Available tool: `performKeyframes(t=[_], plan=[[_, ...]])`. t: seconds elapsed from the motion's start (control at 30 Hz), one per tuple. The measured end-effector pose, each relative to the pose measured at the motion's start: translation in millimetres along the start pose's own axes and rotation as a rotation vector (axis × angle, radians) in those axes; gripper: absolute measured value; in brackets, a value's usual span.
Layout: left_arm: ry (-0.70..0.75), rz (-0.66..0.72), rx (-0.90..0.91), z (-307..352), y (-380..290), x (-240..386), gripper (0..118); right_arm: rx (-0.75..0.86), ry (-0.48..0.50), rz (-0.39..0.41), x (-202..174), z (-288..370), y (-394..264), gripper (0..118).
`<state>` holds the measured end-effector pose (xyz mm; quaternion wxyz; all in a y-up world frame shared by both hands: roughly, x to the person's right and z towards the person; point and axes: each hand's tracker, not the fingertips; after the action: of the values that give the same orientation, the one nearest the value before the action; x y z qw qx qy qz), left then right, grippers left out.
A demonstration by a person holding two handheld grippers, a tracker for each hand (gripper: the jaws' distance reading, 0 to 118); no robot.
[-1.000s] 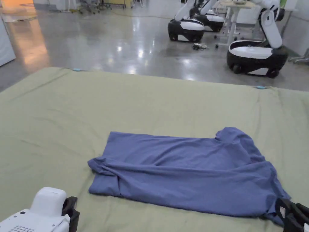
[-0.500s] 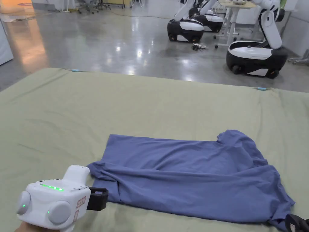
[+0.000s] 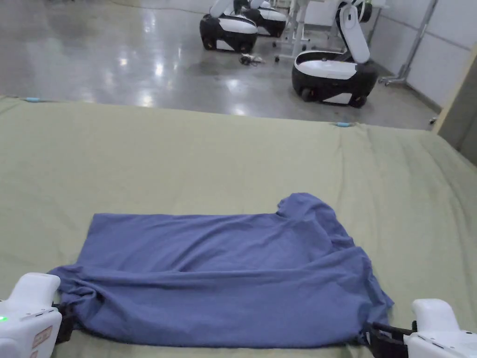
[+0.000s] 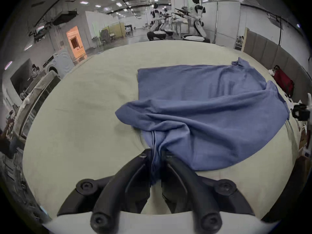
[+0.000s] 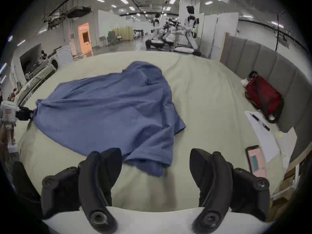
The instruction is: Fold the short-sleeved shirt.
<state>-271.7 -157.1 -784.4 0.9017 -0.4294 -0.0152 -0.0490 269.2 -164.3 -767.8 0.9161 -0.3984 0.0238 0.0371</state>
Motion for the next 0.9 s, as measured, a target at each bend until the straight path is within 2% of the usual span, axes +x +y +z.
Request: performKeyframes(t=[0.1,0.13,0.2,0.27,0.3,0.33,0.57,0.77,0.9], plan=[[0.006,-0.003,0.007,6.4,4.2,0.7,9,-0.061,0.021,-0.052,6.4,-36.4,2.1,89],[0.013,-0.006,0.017,9.0,4.4,3.4,9,-0.087,0.034,-0.076,7.5,-43.4,3.0,79],[0.016,-0.016,0.022,11.2,7.7,5.2,9,-0.089,0.057,-0.124,9.6,-49.3,3.5,23],[0.025,-0.034,0.034,17.2,9.9,11.5,9,-0.038,0.062,-0.106,0.7,-38.0,6.9,20],[0.032,-0.039,0.046,20.2,10.8,13.2,8,-0.028,0.051,-0.054,-3.2,-35.2,8.8,20],[0.026,-0.034,0.049,19.7,14.0,8.3,8,-0.017,0.054,-0.039,-4.4,-29.9,11.3,20],[0.01,-0.029,0.118,65.9,24.7,-0.2,6,0.123,0.117,-0.096,14.4,50.9,38.6,20],[-0.048,0.013,0.14,125.6,-7.0,-18.5,6,0.128,0.169,-0.112,26.6,127.4,22.8,20],[-0.09,0.042,0.069,131.3,-52.1,-22.9,6,0.063,0.177,-0.061,15.3,133.0,-21.3,20]])
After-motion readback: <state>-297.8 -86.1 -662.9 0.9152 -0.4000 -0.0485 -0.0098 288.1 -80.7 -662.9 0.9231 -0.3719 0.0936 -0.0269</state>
